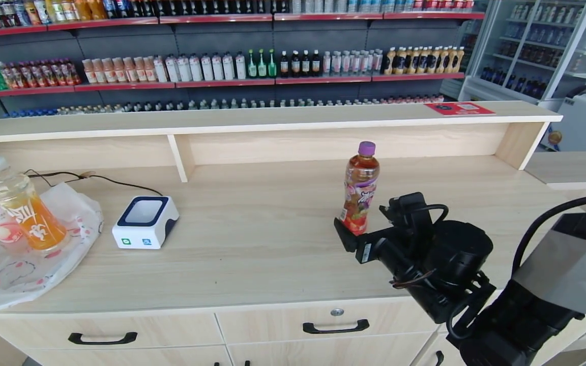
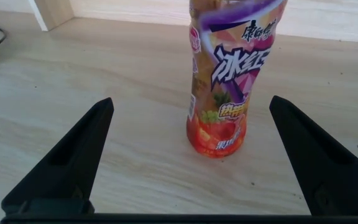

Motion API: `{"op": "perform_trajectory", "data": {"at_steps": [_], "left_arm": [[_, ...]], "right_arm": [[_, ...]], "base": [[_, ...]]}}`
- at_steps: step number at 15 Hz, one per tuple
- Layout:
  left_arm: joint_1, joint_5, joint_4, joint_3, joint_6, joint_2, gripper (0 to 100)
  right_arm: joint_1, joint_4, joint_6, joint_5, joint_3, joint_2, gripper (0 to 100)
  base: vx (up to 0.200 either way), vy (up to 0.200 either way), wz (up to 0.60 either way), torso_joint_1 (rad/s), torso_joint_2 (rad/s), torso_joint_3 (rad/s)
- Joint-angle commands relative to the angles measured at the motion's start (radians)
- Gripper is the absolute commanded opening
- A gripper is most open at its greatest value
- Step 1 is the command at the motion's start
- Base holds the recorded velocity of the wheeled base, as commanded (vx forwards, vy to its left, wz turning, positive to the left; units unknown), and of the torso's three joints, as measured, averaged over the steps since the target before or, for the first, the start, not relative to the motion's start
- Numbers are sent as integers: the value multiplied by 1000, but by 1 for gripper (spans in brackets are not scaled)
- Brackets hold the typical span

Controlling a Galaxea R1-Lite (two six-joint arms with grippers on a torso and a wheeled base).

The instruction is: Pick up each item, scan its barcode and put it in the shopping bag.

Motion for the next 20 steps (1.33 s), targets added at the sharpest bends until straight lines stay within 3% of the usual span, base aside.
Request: {"op": "perform_trajectory", "data": {"at_steps": [1,11,20], "left_arm": [[0,0,0,0,-1,2,100],[0,0,0,0,-1,2,100],[0,0,0,0,-1,2,100]], "right_arm": [[-10,-1,10,-2,-26,26,100],[-88,-1,21,-4,-116,101,100],[-61,-1,21,-4,-205,158,100]], "base": [[0,0,0,0,0,0],[0,0,0,0,0,0],[0,0,0,0,0,0]]}}
